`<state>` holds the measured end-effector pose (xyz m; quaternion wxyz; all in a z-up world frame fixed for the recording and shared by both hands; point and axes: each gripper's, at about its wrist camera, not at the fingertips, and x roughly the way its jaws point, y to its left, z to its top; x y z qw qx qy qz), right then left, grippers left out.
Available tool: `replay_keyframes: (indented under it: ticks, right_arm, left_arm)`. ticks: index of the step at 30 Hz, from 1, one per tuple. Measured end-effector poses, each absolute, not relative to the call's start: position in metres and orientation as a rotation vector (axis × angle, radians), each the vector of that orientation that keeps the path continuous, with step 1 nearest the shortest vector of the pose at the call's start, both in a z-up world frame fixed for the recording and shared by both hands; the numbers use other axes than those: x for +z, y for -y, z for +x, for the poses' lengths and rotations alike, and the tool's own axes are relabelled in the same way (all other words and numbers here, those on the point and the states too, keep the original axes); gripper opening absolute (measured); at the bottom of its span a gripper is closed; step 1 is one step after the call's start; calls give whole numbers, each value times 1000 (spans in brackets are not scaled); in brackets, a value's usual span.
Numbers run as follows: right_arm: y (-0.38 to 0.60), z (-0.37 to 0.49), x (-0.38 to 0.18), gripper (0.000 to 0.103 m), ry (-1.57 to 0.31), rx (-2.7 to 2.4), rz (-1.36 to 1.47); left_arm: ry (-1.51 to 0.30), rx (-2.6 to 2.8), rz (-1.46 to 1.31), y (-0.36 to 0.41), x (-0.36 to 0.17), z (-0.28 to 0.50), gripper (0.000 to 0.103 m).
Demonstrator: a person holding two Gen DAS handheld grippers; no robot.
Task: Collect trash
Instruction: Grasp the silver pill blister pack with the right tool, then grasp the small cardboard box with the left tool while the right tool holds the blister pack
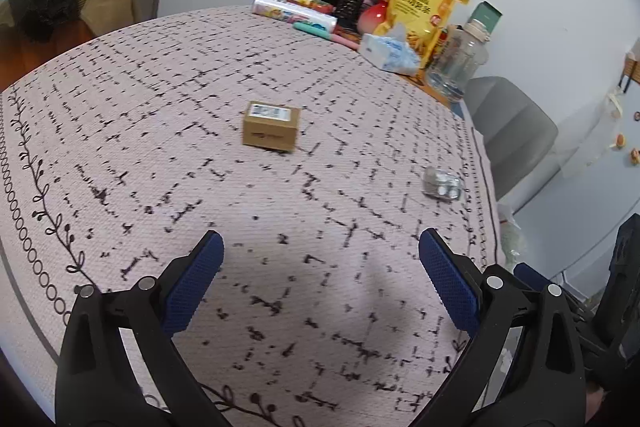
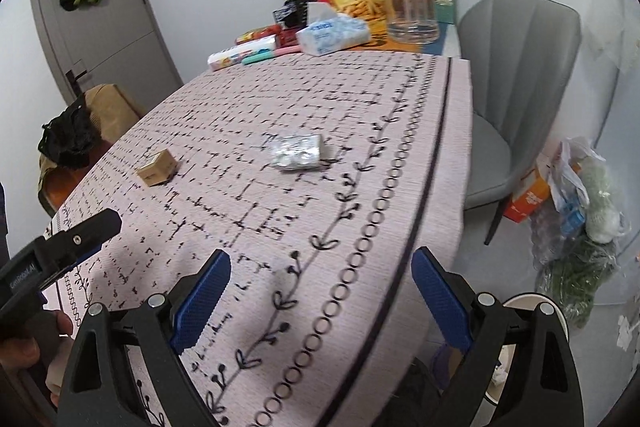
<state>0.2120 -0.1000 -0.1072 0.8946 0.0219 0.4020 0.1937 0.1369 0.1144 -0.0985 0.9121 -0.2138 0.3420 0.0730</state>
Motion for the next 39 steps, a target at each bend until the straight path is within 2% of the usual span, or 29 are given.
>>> replay_keyframes:
  ticks: [8, 16, 26, 29, 30, 31, 32, 39]
  right_arm:
    - [83, 228, -110, 87, -830, 432, -13]
    - [76, 263, -114, 74, -850, 420, -22]
    - [47, 308, -122, 74, -905, 446, 4]
    - [37, 316, -126, 66, -908, 421, -19]
    - [36, 316, -126, 58, -900, 407, -28]
    - [35, 318, -126, 42, -899, 395, -38]
    - [34, 319, -125, 40, -899, 389, -45]
    - [47, 305, -114, 39, -876, 418, -6]
  left_arm:
    - [-717, 198, -445, -126, -102, 137, 97]
    - [-727, 230, -445, -136, -103, 145, 97]
    - [-749, 255, -461, -150, -105, 170, 97]
    - [-751, 257, -470, -154, -105, 178, 97]
    - [-753, 256, -466, -154, -105, 182, 97]
    - [-756, 256, -463, -155, -106, 184, 97]
    - [-760, 257, -461, -156, -107, 187, 97]
    - [-772, 263, -458, -163, -112, 210, 97]
